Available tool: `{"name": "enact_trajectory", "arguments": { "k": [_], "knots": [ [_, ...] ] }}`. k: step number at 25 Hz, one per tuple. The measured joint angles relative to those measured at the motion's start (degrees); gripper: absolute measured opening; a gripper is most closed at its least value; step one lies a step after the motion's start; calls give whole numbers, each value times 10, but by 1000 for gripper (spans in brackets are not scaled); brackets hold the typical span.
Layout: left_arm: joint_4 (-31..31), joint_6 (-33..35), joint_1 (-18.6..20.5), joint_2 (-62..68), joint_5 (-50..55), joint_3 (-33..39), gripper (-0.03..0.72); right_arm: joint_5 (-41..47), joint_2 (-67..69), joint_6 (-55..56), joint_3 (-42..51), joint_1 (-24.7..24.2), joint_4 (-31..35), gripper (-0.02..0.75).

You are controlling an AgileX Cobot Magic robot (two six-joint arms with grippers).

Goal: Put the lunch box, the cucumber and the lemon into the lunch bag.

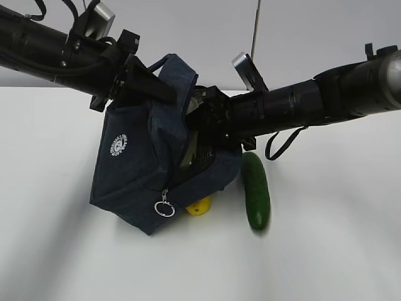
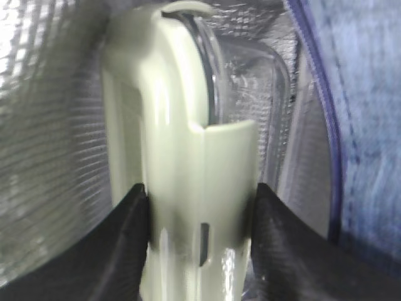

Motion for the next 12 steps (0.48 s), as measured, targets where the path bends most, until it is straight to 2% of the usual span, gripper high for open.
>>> {"name": "enact_trajectory", "arguments": {
  "k": [12],
  "knots": [
    [-4, 1, 0, 0, -1, 0, -8, 22, 35, -1, -16, 0, 4, 354]
  ]
}}
